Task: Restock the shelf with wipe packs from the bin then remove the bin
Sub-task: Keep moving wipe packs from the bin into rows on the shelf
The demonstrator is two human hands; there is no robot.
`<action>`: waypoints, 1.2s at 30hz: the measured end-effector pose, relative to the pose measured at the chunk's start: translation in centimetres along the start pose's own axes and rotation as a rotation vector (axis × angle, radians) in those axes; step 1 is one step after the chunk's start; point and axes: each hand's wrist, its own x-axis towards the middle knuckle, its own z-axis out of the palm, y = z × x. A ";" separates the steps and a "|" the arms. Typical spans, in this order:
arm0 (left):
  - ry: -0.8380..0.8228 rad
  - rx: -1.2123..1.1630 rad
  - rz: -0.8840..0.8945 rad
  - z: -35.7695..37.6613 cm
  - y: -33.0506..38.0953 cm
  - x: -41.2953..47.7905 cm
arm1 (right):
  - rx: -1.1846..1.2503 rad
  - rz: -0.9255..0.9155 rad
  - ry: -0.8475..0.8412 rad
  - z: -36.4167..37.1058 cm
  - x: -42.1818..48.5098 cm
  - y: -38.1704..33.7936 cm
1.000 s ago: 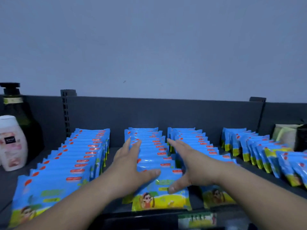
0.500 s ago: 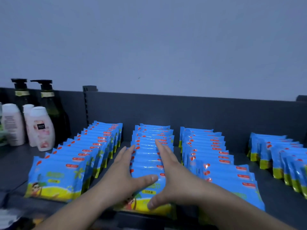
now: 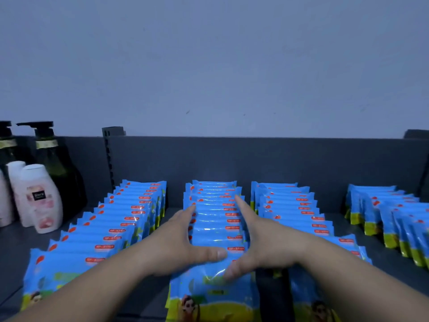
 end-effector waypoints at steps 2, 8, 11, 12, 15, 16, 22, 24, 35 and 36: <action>-0.009 0.012 0.001 -0.9 1.0 0.5 | 0.028 -0.006 0.039 -1.2 0.0 0.0; 0.038 0.242 -0.121 -3.2 2.2 4.4 | -0.006 0.133 0.120 -2.4 3.9 -0.1; -0.022 0.276 -0.206 -3.2 1.2 6.5 | -0.036 0.181 0.059 -1.8 6.3 0.4; -0.027 0.267 -0.222 -3.2 0.8 7.0 | -0.051 0.194 0.032 -1.7 6.8 0.5; 0.000 0.211 -0.283 -2.7 -0.4 8.7 | -0.064 0.212 -0.029 -1.7 8.0 0.8; 0.000 0.195 -0.285 -2.5 -0.7 9.0 | -0.064 0.214 -0.034 -1.6 8.3 0.9; -0.014 0.162 -0.240 -2.4 -1.9 9.5 | -0.063 0.178 -0.019 -1.5 8.4 0.4; -0.031 0.182 -0.217 -2.8 -2.0 9.4 | -0.061 0.167 -0.012 -1.7 8.5 0.4; -0.050 0.202 -0.100 -3.2 -0.9 9.6 | -0.057 0.116 0.007 -1.8 9.6 1.1; -0.051 0.207 -0.118 -3.5 -0.9 9.7 | -0.063 0.118 0.009 -2.1 9.6 1.2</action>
